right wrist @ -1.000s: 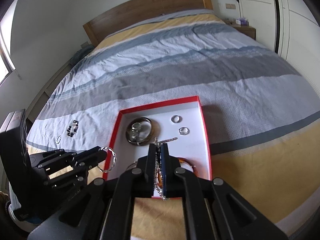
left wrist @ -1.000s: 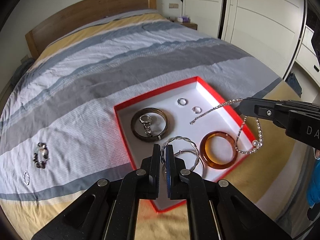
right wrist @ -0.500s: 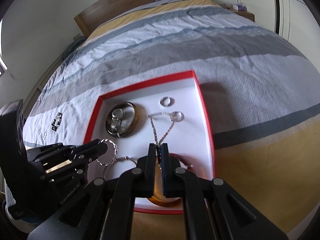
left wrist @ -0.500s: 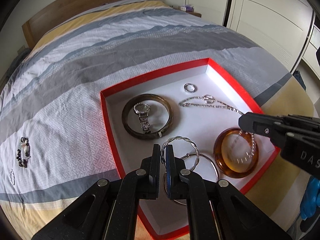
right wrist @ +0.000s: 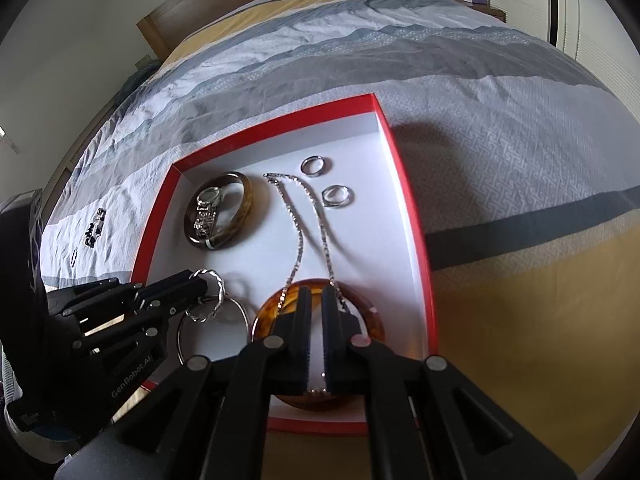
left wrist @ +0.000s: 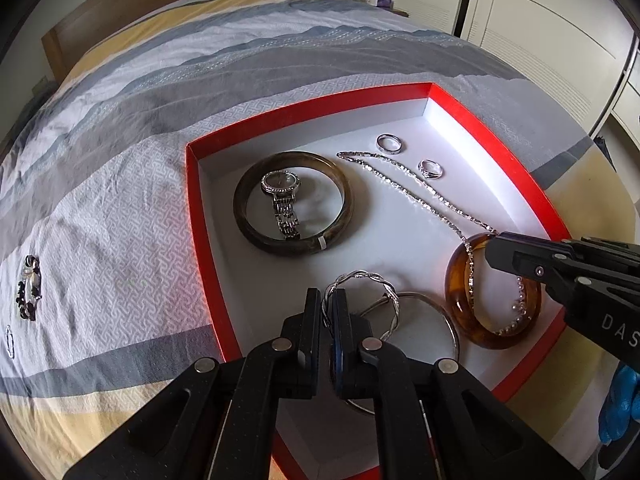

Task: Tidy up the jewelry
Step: 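Open both tools to release the hoop and necklace into the box, then withdraw both open tools from the box toward the remaining jewelry, then lower the left tool to the twisted silver hoop while the right tool reaches the beaded bracelet, then close the left tool on the twisted hoop while the right tool grips the beaded bracelet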

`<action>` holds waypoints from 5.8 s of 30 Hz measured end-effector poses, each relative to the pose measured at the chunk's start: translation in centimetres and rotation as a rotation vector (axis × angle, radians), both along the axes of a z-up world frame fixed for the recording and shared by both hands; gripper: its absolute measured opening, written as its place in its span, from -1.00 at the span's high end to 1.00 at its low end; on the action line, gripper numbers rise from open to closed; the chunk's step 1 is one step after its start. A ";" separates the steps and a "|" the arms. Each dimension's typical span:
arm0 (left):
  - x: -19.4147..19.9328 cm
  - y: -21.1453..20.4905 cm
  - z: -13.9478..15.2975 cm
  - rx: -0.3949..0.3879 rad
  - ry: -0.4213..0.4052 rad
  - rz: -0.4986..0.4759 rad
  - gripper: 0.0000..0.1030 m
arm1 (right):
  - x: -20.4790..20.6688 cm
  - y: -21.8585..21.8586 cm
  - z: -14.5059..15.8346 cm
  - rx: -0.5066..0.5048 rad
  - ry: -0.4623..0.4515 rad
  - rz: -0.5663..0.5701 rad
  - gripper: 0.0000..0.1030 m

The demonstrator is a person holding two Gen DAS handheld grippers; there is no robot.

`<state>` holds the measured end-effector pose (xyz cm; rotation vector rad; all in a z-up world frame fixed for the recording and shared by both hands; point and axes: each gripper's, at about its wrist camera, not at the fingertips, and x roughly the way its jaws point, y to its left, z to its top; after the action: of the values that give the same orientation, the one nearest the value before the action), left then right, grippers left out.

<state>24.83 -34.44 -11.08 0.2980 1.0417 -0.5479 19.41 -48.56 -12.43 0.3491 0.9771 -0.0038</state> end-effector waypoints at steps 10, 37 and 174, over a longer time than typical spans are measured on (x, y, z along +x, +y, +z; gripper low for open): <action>-0.3 0.7 1.0 -0.020 0.012 0.010 0.34 | -1.1 -0.2 1.6 -0.019 -0.019 -0.019 0.85; -6.9 6.6 12.4 -0.201 -0.105 0.021 0.02 | -8.5 2.5 11.6 -0.063 -0.162 -0.111 0.38; 8.5 39.5 -3.1 -0.267 -0.108 0.409 0.89 | 19.5 36.4 -2.7 -0.199 -0.007 0.319 0.52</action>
<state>33.34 5.06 -14.19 -0.1203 0.8813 -0.2915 38.87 -12.18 -15.17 0.0076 1.0075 0.1889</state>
